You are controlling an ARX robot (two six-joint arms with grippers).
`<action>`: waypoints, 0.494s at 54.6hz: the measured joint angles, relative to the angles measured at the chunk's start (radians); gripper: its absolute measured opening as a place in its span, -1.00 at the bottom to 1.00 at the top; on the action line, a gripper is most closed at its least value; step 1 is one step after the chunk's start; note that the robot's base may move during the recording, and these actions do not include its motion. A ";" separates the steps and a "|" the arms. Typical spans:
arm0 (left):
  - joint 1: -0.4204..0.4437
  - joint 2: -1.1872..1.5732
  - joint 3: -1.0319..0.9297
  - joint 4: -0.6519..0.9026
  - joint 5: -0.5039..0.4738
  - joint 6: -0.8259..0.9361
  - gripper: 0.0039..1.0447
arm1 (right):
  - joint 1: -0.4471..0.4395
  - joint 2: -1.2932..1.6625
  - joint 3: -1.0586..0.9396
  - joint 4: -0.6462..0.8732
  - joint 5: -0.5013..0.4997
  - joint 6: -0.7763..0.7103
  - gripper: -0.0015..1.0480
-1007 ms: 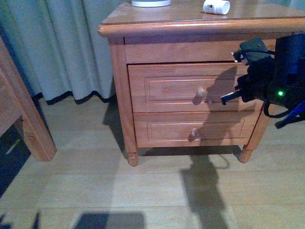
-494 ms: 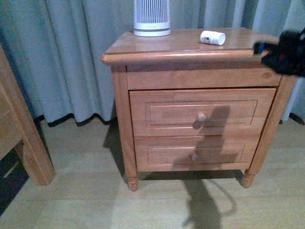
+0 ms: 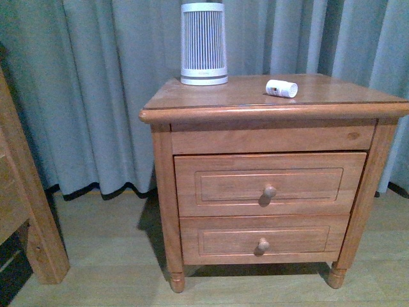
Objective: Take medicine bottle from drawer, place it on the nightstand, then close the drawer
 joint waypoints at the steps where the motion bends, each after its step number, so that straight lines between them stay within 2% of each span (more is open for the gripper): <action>1: 0.000 0.000 0.000 0.000 0.000 0.000 0.88 | 0.000 -0.036 -0.030 0.000 0.000 -0.004 -0.94; 12: 0.000 0.000 0.000 0.000 0.000 0.000 0.88 | 0.000 -0.176 -0.194 0.044 0.000 -0.023 -0.94; 16: 0.000 0.000 0.000 0.000 0.000 0.000 0.88 | 0.000 -0.246 -0.234 -0.004 0.000 -0.025 -0.94; 27: 0.000 0.000 0.000 0.000 0.000 0.000 0.88 | 0.000 -0.330 -0.315 0.011 -0.001 -0.026 -0.94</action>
